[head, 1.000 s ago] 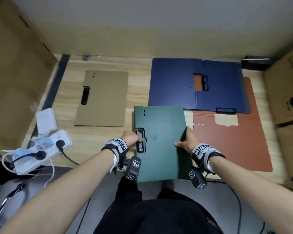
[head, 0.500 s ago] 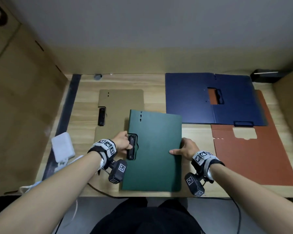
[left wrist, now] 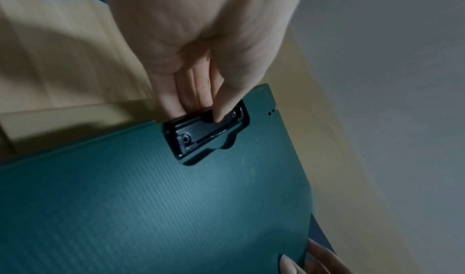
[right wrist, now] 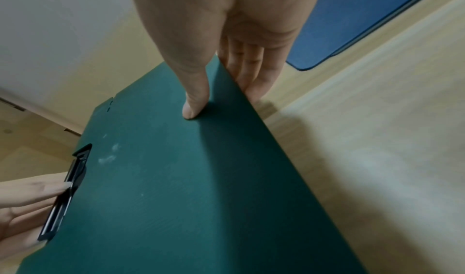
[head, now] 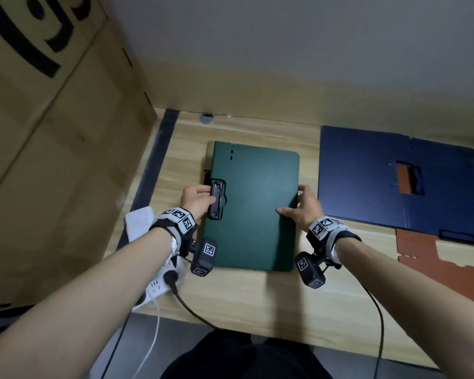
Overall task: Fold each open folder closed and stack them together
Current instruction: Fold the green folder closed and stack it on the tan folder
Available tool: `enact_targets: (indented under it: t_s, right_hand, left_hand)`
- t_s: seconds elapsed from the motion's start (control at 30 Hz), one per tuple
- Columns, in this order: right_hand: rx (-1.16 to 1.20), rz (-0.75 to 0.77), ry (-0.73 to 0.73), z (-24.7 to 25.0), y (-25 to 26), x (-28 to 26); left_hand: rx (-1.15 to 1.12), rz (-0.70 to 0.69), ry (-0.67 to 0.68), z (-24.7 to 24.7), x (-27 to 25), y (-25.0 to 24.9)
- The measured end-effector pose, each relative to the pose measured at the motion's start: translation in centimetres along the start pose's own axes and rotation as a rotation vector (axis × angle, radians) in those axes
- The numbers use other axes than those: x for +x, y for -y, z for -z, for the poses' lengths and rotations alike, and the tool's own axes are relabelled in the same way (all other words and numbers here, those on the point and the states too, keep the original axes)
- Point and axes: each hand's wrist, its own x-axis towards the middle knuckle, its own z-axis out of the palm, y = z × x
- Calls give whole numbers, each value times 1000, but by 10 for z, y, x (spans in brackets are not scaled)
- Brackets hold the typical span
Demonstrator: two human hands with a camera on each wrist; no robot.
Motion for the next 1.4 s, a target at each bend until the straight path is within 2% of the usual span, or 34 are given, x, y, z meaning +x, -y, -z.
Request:
enact_targets:
  t_s: [0.17, 0.57, 0.77, 0.93, 1.17, 1.4]
  right_hand:
    - [-31, 29, -63, -15, 30, 19]
    - [-314, 64, 66, -35, 45, 30]
    - [-650, 98, 86, -39, 47, 27]
    - [-589, 101, 140, -36, 43, 30]
    - [-444, 95, 95, 5, 15, 3]
    - [-445, 13, 20, 82, -45, -33]
  left_hand:
    - [-16, -33, -20, 5, 15, -21]
    - [135, -4, 85, -4, 36, -16]
    - [161, -19, 90, -7, 41, -12]
    - [211, -49, 92, -7, 41, -10]
    - [476, -222, -40, -19, 15, -20]
    - [468, -399, 132, -89, -17, -42]
